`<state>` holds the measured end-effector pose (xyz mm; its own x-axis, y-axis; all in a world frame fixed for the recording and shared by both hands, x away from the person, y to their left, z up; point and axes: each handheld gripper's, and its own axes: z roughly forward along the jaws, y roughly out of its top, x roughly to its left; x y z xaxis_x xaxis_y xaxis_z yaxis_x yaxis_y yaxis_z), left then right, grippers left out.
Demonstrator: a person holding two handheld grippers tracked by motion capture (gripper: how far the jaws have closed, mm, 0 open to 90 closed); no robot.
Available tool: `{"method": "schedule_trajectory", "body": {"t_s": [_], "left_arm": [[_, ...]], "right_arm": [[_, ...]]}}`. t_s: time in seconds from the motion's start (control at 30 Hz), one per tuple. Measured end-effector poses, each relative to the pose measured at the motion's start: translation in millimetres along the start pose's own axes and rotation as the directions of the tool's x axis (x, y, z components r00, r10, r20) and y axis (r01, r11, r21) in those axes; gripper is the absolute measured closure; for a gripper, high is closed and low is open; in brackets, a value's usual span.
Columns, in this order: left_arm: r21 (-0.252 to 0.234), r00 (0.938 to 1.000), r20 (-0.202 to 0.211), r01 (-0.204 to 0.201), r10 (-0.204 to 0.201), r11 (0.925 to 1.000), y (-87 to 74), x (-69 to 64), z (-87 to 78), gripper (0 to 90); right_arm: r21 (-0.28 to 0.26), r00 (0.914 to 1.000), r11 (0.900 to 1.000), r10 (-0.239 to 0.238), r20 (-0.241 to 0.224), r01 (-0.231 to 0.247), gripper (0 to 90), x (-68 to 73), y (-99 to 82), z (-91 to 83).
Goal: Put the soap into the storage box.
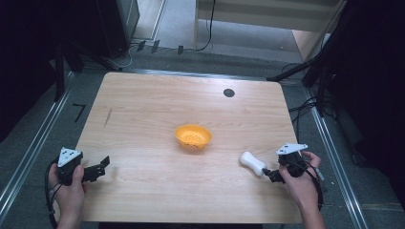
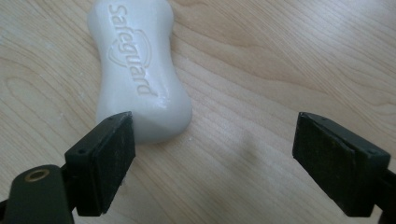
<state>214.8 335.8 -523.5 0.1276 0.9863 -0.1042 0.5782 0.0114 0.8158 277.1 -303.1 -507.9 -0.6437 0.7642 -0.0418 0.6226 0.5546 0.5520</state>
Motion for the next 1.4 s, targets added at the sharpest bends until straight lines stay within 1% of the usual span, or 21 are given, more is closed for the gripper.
{"method": "schedule_trajectory", "body": {"t_s": [0.13,0.17,0.27,0.37,0.5,0.57,0.67,0.7,0.8,0.9,1.07,1.2,1.27,1.33,1.37,1.4], "left_arm": [[0.0,1.0,0.004,0.0,0.0,1.0,0.0,0.6,-0.3,0.0],[0.0,1.0,0.004,0.0,0.0,1.0,0.0,0.6,-0.3,0.0],[0.0,1.0,0.004,0.0,0.0,1.0,0.0,0.5,-0.3,0.0],[0.0,1.0,0.004,-0.001,0.001,1.0,0.0,0.6,-0.4,0.0],[0.0,1.0,0.005,-0.001,0.001,1.0,0.0,0.6,-0.4,0.0],[0.0,1.0,0.005,-0.001,0.001,1.0,0.0,0.6,-0.4,0.0],[0.0,1.0,0.006,0.0,0.0,1.0,0.0,0.7,-0.3,0.0],[-0.001,1.0,0.006,0.001,-0.001,1.0,0.0,0.7,-0.3,0.0],[-0.002,1.0,0.006,0.001,-0.001,1.0,0.0,0.7,-0.3,0.0],[-0.001,1.0,0.006,0.0,0.0,1.0,0.0,0.7,-0.4,0.0],[-0.001,1.0,0.006,0.0,0.0,1.0,0.0,0.7,-0.5,0.0],[-0.002,1.0,0.007,0.001,-0.001,1.0,0.0,0.8,-0.4,0.0],[-0.002,1.0,0.008,0.0,0.0,1.0,0.0,0.9,-0.5,0.0],[-0.003,1.0,0.009,0.001,-0.001,1.0,-0.1,1.0,-0.5,0.0],[-0.003,1.0,0.009,0.003,-0.003,1.0,-0.1,0.9,-0.6,0.0],[-0.003,1.0,0.008,0.004,-0.004,1.0,-0.1,0.9,-0.6,0.0]], "right_arm": [[0.038,0.9996,0.999,-0.021,-0.02,0.022,14.1,-0.1,10.0,0.8],[0.047,0.9989,0.9983,-0.032,-0.033,0.034,14.1,0.4,12.5,1.2],[0.071,0.9972,0.9959,-0.052,-0.053,0.056,14.2,3.9,20.1,3.0],[0.084,0.9952,0.9939,-0.066,-0.073,0.072,14.4,8.1,26.7,6.4],[0.111,0.9922,0.9902,-0.073,-0.101,0.084,16.1,13.8,34.3,12.4],[0.13,0.9917,0.9874,-0.076,-0.104,0.09,16.6,16.2,38.1,15.0],[0.141,0.9912,0.9854,-0.08,-0.106,0.095,17.5,17.8,43.5,17.9],[0.144,0.9917,0.9862,-0.066,-0.11,0.082,18.8,18.9,45.1,18.6],[0.155,0.9895,0.9841,-0.068,-0.127,0.087,23.4,19.8,48.9,20.9],[0.172,0.9886,0.9809,-0.068,-0.135,0.091,28.2,22.9,51.7,24.8],[0.196,0.9897,0.9767,-0.063,-0.128,0.088,34.9,26.7,54.5,31.1],[0.208,0.9901,0.9735,-0.07,-0.122,0.094,37.0,28.0,55.4,35.3],[0.215,0.9901,0.9726,-0.063,-0.125,0.089,39.0,28.7,55.2,37.1],[0.226,0.99,0.9696,-0.066,-0.124,0.093,42.0,29.3,54.6,39.1],[0.231,0.9897,0.9683,-0.065,-0.128,0.094,41.8,29.5,54.2,40.2],[0.228,0.9901,0.9696,-0.061,-0.127,0.089,43.1,29.6,54.1,39.9]]}}
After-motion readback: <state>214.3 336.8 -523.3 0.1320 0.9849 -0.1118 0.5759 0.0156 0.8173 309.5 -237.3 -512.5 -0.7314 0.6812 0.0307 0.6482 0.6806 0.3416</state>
